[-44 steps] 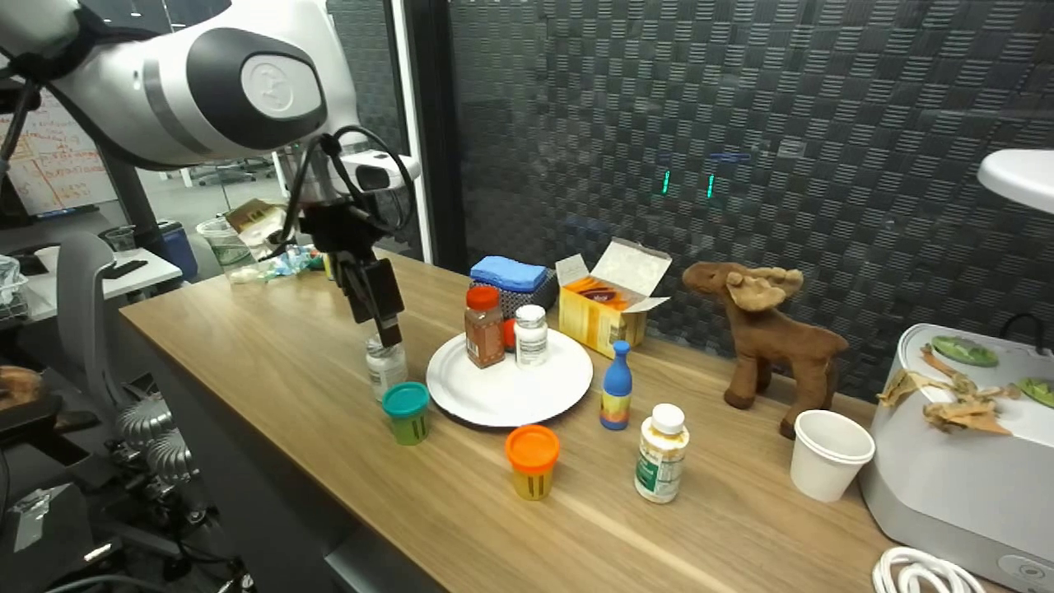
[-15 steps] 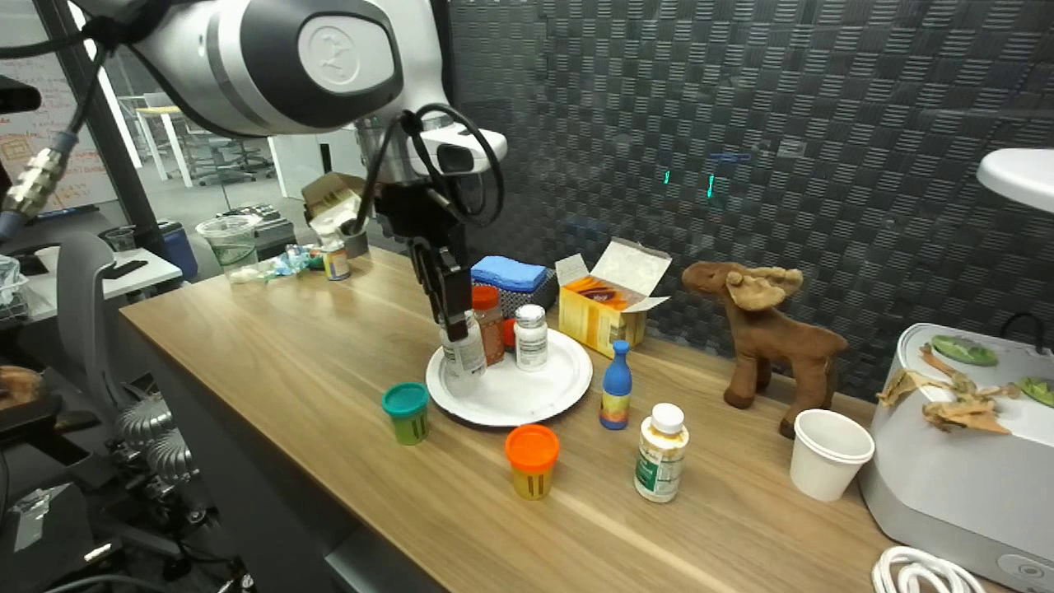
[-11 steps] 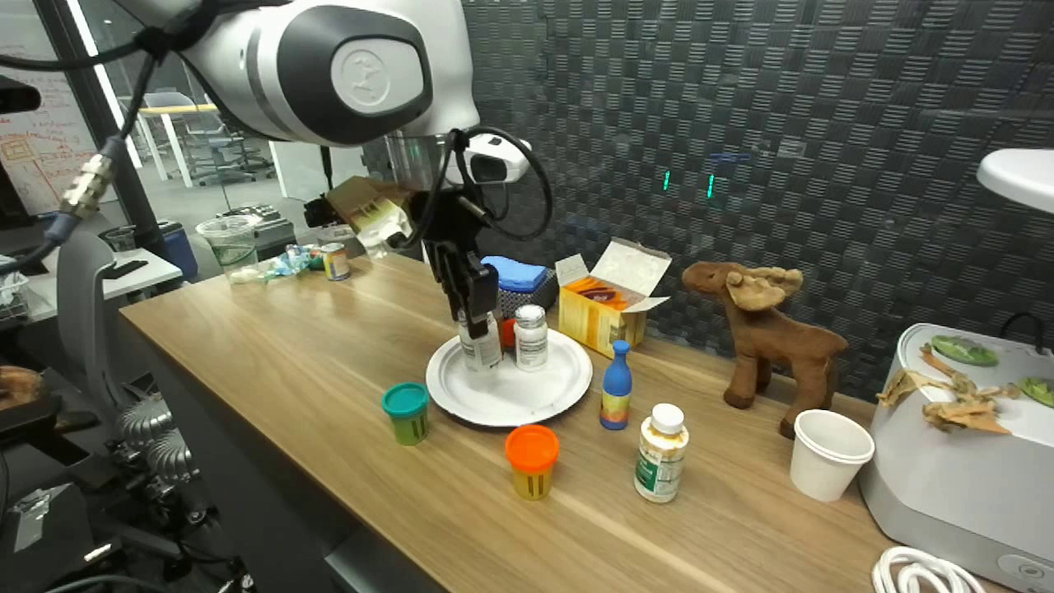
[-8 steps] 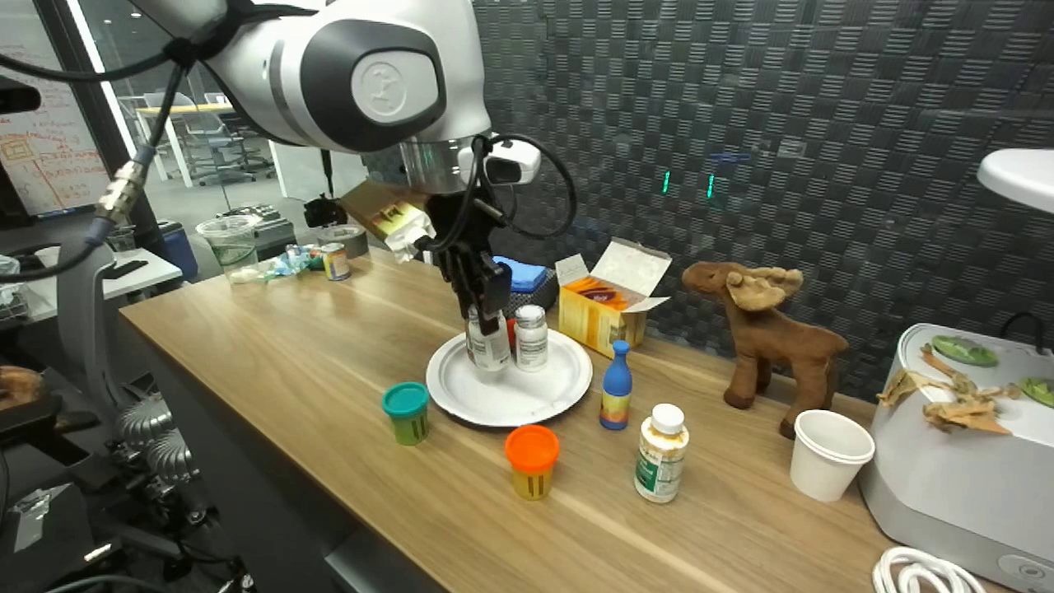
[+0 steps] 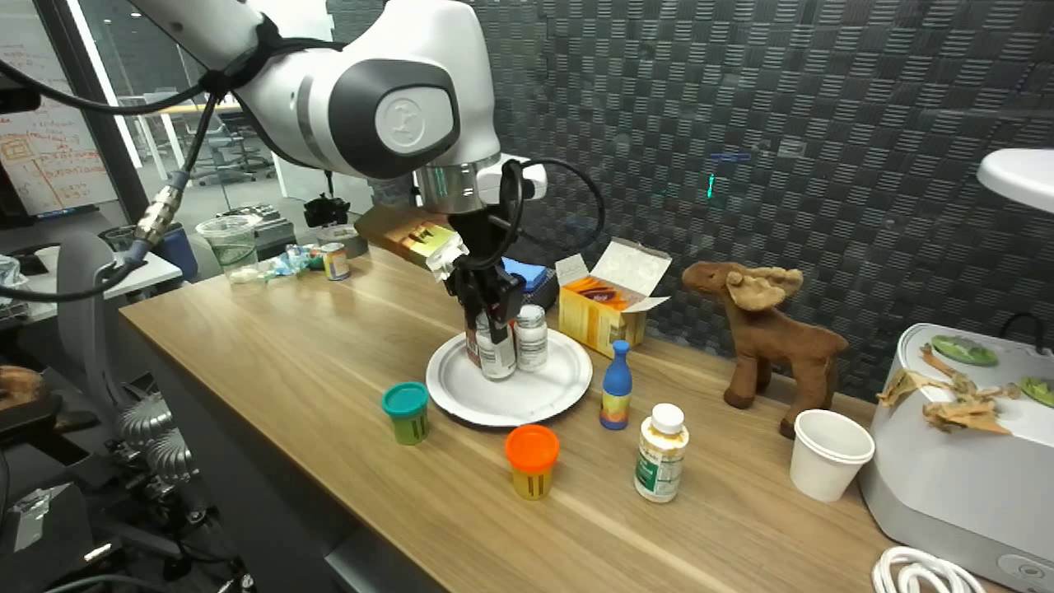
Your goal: Place the strawberry and containers on the white plate
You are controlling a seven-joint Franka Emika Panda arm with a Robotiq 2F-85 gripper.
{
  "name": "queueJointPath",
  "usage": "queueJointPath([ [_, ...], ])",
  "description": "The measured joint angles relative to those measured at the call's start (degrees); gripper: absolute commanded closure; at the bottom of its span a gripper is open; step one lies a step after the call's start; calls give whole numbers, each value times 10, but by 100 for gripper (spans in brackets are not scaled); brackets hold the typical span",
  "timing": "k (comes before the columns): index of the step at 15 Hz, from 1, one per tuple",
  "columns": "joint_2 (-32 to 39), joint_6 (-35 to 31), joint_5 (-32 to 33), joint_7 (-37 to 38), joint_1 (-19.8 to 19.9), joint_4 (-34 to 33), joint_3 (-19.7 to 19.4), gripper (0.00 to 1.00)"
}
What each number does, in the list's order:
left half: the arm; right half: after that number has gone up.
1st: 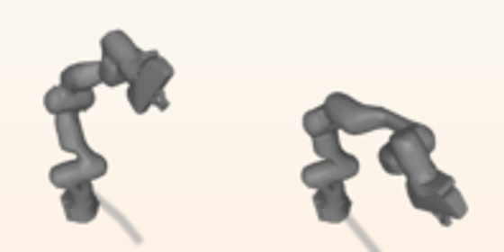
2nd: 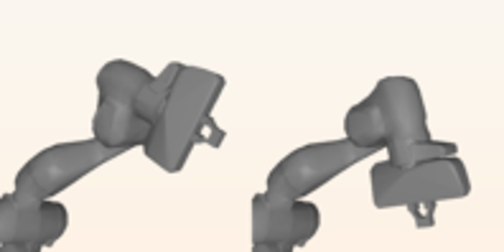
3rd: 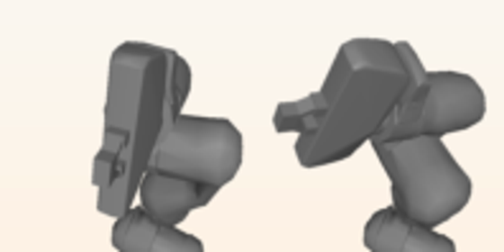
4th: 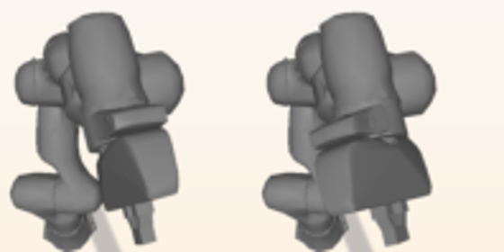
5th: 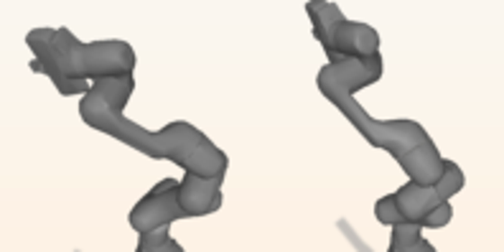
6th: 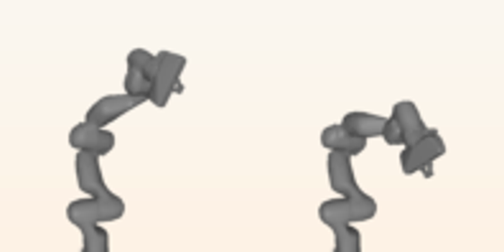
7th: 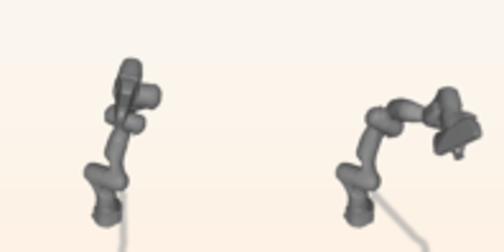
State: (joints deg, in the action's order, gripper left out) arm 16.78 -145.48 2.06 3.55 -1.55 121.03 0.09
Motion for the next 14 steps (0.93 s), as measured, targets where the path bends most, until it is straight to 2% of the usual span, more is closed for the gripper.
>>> queueJointPath([
  [1,3,-1,0,-9,0,-1,0,80],
  [3,7,-2,0,-23,0,-3,1,35],
  [8,9,-2,0,-47,0,-4,2,1],
  [14,4,-12,3,-56,0,-3,2,0],
])
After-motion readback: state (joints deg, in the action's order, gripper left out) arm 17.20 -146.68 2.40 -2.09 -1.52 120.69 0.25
